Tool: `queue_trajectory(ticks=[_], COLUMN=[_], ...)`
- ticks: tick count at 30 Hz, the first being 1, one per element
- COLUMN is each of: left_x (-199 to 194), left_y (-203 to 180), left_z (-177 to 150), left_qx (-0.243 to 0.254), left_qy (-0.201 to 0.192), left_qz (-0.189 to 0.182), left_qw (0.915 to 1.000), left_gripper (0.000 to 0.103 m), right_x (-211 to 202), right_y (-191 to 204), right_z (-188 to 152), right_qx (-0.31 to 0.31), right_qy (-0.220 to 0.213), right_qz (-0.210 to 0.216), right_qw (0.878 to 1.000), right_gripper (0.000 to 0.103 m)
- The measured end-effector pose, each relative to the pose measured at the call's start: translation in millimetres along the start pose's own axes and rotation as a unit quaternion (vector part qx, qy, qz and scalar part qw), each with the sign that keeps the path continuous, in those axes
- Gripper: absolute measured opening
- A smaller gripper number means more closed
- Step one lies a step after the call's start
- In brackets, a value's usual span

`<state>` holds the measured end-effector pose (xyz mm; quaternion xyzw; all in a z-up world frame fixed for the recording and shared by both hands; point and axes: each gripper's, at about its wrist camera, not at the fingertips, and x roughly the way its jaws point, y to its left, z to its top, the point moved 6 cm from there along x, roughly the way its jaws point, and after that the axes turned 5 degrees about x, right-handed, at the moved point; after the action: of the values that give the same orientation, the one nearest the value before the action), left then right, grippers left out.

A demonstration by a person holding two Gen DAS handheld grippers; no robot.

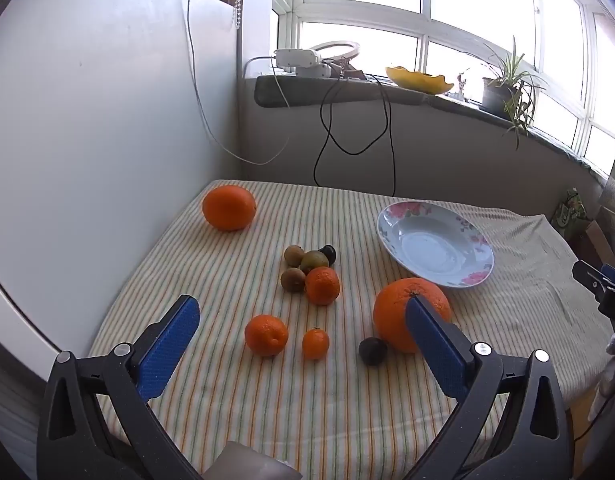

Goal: Organize fruits

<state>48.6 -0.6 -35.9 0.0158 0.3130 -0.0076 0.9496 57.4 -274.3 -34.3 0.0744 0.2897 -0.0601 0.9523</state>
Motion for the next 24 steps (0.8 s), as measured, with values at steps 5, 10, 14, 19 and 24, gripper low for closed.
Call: queue_trajectory(ticks=[5, 10, 14, 19, 24], left_x=[-0.6, 1.8, 2.7, 2.4, 1.1], left_y=[1.5, -3.2, -3.2, -3.6, -4.4], left_z=[2.4, 1.0, -1.7, -1.1, 0.0], left_qx=[-0.007, -0.001, 0.0, 0.002, 0.001], left_qy=[0.0, 0.003, 0.003, 0.002, 0.001], left_qz=[-0.007, -0.006, -0.008, -0.006, -0.006], left_qw=[1.0, 1.0, 1.0, 1.0, 1.0], left_gripper=[0.102, 0.102, 0.102, 0.102, 0.102], right_x=[0.6, 1.9, 0.6, 0.7, 2.6], right_y=[0.9, 3.4, -0.9, 2.6, 3.4], right_z=[1.3, 0.5, -2.3, 0.1, 0.1], right_qx=[0.011, 0.006, 0.005, 0.004, 0.003], right_qy=[-0.005, -0.007, -0.007, -0.004, -0.002], right_qz=[0.009, 0.011, 0.012, 0.01, 0.01], right_qw=[1.0, 1.0, 1.0, 1.0, 1.0], right_gripper=[0.103, 0.103, 0.103, 0.103, 0.103])
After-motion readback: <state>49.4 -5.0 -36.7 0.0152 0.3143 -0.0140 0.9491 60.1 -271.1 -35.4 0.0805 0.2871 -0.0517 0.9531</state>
